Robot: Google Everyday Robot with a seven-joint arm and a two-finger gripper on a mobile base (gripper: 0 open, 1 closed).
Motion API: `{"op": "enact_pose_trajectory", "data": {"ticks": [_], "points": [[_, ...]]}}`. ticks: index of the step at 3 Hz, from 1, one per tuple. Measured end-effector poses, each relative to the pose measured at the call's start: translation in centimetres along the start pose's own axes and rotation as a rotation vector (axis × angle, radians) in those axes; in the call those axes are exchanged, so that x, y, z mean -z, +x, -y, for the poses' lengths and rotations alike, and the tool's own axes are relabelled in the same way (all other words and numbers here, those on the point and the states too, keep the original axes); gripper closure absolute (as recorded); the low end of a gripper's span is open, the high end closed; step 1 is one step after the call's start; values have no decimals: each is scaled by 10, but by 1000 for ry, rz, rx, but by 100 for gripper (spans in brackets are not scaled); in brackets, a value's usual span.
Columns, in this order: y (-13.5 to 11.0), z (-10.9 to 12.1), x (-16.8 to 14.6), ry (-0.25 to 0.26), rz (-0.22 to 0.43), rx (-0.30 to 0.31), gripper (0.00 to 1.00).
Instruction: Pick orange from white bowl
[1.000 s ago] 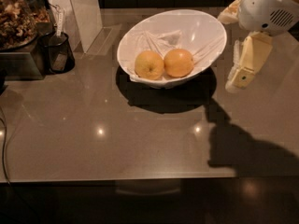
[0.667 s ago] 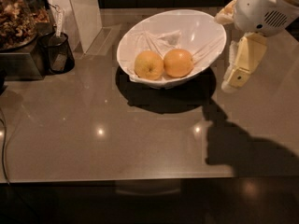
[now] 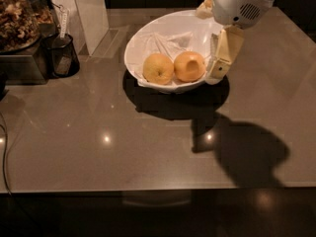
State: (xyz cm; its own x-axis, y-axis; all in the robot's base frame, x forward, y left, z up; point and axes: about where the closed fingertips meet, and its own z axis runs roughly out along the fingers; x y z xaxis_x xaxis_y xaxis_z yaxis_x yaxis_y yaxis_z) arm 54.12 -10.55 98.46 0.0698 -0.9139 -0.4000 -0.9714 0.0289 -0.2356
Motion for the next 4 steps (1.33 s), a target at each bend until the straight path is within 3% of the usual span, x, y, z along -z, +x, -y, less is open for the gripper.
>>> {"op": "enact_pose_trajectory", "data": {"ticks": [1, 2, 3, 4], "points": [[-2, 2, -1, 2, 4, 4, 0], [-3, 2, -1, 2, 4, 4, 19], [-5, 5, -3, 2, 8, 10, 26], [-14, 27, -20, -18, 22, 43, 23]]}}
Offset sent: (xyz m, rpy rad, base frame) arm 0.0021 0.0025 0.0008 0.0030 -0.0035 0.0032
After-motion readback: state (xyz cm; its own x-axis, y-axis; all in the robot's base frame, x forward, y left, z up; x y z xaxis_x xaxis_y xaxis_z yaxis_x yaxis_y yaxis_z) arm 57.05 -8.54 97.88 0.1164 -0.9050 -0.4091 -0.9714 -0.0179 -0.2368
